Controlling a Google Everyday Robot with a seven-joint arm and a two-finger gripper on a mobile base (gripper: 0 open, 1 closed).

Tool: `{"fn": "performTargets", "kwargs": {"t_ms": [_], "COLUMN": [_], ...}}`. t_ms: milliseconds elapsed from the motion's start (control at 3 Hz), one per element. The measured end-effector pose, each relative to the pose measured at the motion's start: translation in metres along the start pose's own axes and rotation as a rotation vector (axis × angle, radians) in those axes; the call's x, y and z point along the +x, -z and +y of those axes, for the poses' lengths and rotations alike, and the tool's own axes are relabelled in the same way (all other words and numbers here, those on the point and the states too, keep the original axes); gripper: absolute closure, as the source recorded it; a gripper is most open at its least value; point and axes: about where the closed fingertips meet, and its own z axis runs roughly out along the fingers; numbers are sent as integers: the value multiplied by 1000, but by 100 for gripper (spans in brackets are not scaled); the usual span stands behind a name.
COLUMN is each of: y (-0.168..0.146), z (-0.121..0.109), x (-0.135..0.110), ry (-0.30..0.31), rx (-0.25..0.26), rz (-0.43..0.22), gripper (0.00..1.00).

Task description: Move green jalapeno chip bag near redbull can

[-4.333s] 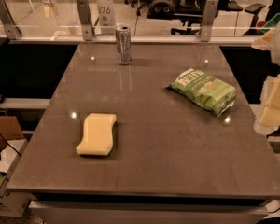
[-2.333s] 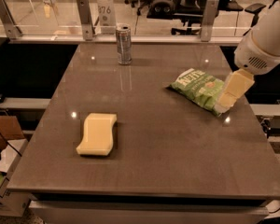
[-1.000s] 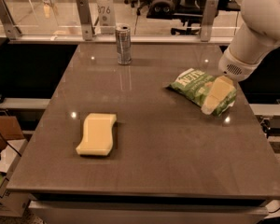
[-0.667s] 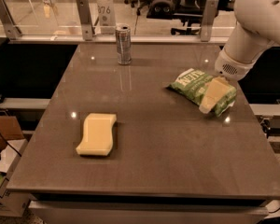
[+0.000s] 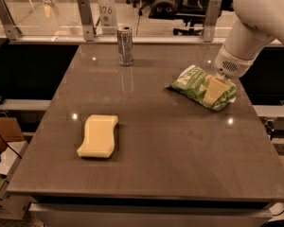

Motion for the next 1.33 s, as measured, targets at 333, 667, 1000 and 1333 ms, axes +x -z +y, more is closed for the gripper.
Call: {"fn": "performTargets", "kwargs": {"t_ms": [333, 667, 1000, 1333], "y": [6, 11, 14, 15], "z": [-5, -14, -21, -24], "x": [-14, -35, -64, -95], "ry": [19, 35, 60, 88], "rx": [-8, -18, -32, -44], "rz": [-12, -38, -72, -109], "gripper": [87, 100, 100, 100]}}
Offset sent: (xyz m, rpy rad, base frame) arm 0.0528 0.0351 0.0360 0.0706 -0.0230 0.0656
